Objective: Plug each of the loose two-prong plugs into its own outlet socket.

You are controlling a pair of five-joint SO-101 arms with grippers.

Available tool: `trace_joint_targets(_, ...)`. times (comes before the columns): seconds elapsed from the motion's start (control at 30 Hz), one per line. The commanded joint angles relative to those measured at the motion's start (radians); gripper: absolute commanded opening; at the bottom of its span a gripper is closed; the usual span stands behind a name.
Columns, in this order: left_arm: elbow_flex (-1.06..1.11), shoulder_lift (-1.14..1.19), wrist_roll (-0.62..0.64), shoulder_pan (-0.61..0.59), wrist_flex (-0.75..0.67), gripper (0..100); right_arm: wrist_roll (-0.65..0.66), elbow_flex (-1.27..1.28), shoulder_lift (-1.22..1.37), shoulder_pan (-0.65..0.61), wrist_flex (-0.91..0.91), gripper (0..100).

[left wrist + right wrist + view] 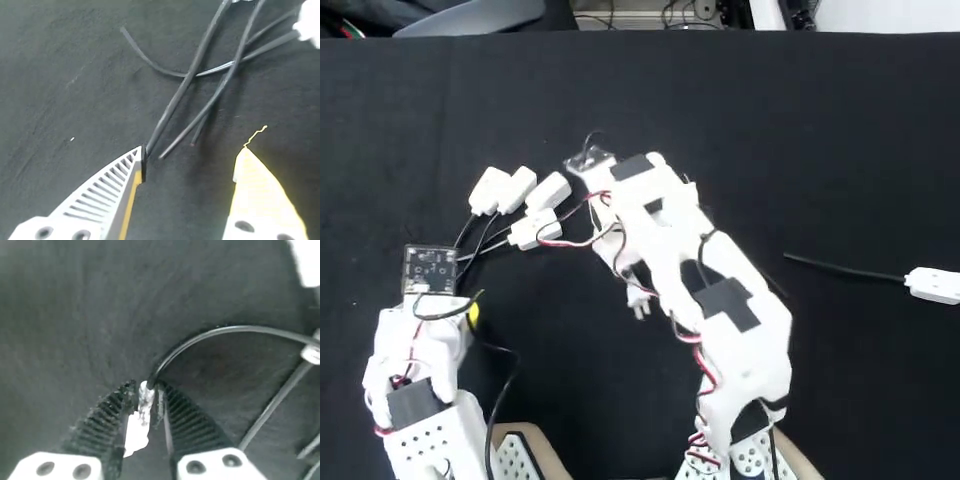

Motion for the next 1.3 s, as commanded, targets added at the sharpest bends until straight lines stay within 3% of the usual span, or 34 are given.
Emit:
trace_joint_targets(0.0, 0.019, -0.006, -0.005, 0.074, 0.011, 29, 0.041, -0.122, 0.054, -0.002, 0.097, 1.2)
trace_joint_targets(0.47, 0.019, -0.006, -0.005, 0.074, 0.183, 29, 0.094, -0.147, 0.107, -0.003, 0.176, 1.2)
trace_joint_targets(1.27, 0.019, -0.006, 0.0, 0.082, 0.183, 29, 0.095, -0.2, 0.107, 0.002, 0.244, 1.2)
